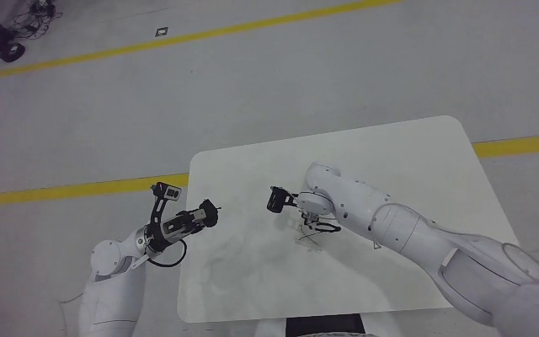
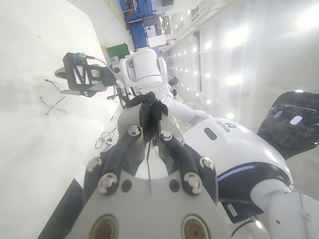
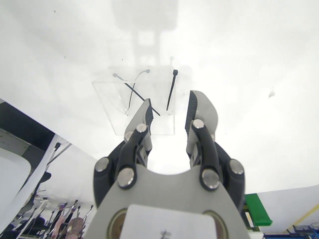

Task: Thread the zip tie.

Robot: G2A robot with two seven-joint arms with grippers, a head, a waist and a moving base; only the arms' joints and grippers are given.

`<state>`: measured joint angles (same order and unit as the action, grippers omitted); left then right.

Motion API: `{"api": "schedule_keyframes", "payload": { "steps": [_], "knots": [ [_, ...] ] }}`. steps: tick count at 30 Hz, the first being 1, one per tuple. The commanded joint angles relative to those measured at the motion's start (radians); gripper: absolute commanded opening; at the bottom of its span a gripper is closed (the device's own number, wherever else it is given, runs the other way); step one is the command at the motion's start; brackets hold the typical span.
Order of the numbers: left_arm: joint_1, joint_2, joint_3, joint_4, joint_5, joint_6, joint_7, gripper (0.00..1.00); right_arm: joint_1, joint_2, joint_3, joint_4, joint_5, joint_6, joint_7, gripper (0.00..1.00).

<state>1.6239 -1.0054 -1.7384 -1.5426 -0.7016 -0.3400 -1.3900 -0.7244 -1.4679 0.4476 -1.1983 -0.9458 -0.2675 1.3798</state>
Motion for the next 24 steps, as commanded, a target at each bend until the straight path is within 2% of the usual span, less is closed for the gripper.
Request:
{"api": "schedule_keyframes", "payload": {
  "steps": [1,3,8,13,18,24],
  "knots": [
    [0.0,0.0,0.0,0.0,0.0,0.0,0.0,0.0,-0.005,0.008,0.012,-0.025,-0.005,-0.009,0.01,0.3],
    [0.0,0.0,0.0,0.0,0.0,0.0,0.0,0.0,-0.013,0.017,0.023,-0.052,-0.007,-0.022,0.01,0.28],
    [0.0,0.0,0.0,0.0,0.0,0.0,0.0,0.0,-0.035,0.052,0.048,-0.105,0.017,-0.073,0.01,0.31],
    [0.0,0.0,0.0,0.0,0.0,0.0,0.0,0.0,-0.036,0.087,0.039,-0.158,0.072,-0.073,0.01,0.34],
    [0.0,0.0,0.0,0.0,0.0,0.0,0.0,0.0,-0.01,0.126,-0.014,-0.196,0.142,-0.073,0.01,0.34],
    [0.0,0.0,0.0,0.0,0.0,0.0,0.0,0.0,0.048,0.151,-0.107,-0.2,0.231,-0.073,0.01,0.33]
  ]
}}
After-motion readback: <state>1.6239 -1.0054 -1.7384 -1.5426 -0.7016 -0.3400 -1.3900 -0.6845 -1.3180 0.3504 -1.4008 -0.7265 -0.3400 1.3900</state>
